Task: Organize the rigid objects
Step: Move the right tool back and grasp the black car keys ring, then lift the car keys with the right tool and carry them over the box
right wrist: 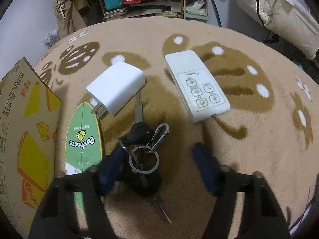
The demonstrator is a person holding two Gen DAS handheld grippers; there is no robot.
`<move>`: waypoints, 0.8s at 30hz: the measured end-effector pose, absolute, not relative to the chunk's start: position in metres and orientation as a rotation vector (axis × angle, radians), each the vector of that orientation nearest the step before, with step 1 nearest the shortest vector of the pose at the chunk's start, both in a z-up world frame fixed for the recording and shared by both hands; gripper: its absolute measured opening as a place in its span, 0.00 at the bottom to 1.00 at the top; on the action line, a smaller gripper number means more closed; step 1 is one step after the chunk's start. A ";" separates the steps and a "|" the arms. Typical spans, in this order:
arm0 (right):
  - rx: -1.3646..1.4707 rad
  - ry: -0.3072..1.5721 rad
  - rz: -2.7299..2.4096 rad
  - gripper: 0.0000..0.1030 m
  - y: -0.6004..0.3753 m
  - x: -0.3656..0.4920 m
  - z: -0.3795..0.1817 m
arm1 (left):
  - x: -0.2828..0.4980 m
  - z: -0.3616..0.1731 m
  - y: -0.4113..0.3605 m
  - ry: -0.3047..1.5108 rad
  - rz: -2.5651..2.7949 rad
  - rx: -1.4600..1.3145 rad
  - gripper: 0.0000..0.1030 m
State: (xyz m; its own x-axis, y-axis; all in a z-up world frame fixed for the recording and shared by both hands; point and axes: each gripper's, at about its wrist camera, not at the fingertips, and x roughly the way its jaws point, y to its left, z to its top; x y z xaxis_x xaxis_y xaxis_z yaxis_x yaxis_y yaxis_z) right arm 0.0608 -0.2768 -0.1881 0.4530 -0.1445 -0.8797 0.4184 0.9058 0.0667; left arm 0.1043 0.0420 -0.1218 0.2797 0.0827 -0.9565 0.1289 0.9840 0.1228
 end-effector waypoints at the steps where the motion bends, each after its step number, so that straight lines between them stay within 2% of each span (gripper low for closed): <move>1: 0.294 1.048 -0.336 0.47 -0.276 0.062 -0.187 | 0.104 -0.122 0.042 1.289 -0.031 0.190 0.13; 2: 0.284 1.048 -0.330 0.45 -0.273 0.063 -0.187 | 0.104 -0.122 0.042 1.290 -0.031 0.189 0.13; 4: 0.294 1.044 -0.305 0.28 -0.272 0.062 -0.186 | 0.105 -0.122 0.042 1.289 -0.032 0.189 0.13; 6: 0.311 1.041 -0.291 0.27 -0.273 0.062 -0.186 | 0.105 -0.122 0.042 1.290 -0.032 0.186 0.13; 7: 0.326 1.037 -0.277 0.15 -0.274 0.061 -0.185 | 0.105 -0.122 0.042 1.290 -0.032 0.186 0.13; 12: 0.464 1.014 -0.235 0.13 -0.288 0.057 -0.182 | 0.105 -0.122 0.042 1.290 -0.034 0.186 0.13; 24: 0.496 0.963 -0.229 0.11 -0.294 0.056 -0.161 | 0.105 -0.122 0.044 1.291 -0.034 0.184 0.13</move>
State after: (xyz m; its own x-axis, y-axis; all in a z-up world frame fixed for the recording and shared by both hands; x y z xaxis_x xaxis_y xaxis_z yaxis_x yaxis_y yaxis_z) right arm 0.0556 -0.2945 -0.1614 0.5581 0.0301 -0.8292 0.4007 0.8653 0.3011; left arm 0.1052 0.0435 -0.1220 0.2779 0.0777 -0.9575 0.1277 0.9849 0.1170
